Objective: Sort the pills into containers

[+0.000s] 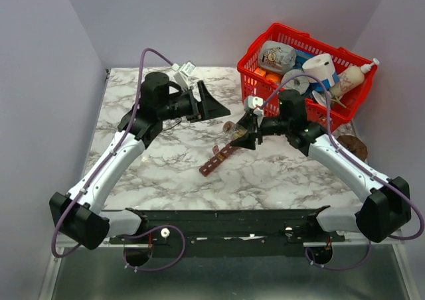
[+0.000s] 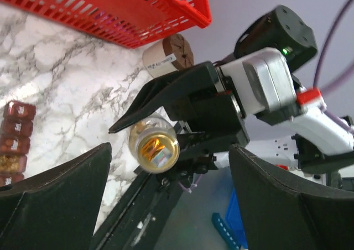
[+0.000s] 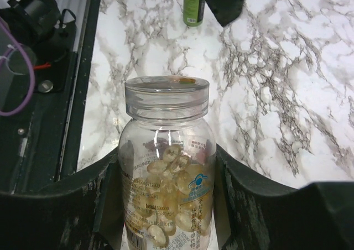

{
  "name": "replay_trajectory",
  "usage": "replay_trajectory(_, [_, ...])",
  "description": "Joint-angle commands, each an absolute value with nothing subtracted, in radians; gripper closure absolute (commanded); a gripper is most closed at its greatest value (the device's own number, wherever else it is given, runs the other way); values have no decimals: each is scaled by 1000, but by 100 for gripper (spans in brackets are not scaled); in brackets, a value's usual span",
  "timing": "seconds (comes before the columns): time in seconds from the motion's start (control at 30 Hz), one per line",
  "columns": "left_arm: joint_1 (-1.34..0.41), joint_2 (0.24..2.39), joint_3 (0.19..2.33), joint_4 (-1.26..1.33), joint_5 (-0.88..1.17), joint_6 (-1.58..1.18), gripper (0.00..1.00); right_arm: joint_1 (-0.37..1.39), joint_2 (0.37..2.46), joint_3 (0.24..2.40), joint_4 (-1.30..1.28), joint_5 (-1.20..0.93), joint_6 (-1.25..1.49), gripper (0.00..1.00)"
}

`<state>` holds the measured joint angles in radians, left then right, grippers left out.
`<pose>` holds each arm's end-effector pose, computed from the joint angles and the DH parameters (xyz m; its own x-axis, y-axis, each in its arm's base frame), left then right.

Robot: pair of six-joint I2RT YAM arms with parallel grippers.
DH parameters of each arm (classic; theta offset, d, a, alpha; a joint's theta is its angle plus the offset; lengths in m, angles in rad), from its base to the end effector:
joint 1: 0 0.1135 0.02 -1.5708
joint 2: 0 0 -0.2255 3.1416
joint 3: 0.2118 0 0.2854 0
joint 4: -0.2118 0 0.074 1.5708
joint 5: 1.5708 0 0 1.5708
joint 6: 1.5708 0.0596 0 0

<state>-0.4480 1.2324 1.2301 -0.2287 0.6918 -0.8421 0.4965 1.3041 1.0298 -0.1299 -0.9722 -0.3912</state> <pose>0.2909 -0.1820 0.3581 -0.8038 -0.2511 -0.5393 0.4409 0.3571 -0.8235 0.2793 0.2073 0.2709 0.0373 -0.2241 -0.9738 -0.9974 0.0521 -0.0502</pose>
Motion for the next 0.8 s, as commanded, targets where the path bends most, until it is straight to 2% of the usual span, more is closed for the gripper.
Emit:
replay_trajectory(0.0, [-524,1313,1364,-394,549,-887,8,518,1284,1068,-163,-873,-486,93])
replay_trajectory(0.13, [-569,1368,1448,-561,467,-836,18,520,1278,1066,-166,-854,-497,93])
replay_trajectory(0.33, [-597,1394,1494,-679,391,-752,20,523,1278,1069,-166,-851,-497,93])
replay_trajectory(0.6, [-630,1427,1519,-695,383,-729,21,528,1282,1068,-166,-856,-492,93])
replay_trajectory(0.77, [-637,1436,1520,-695,397,-727,30,528,1287,1066,-166,-856,-491,93])
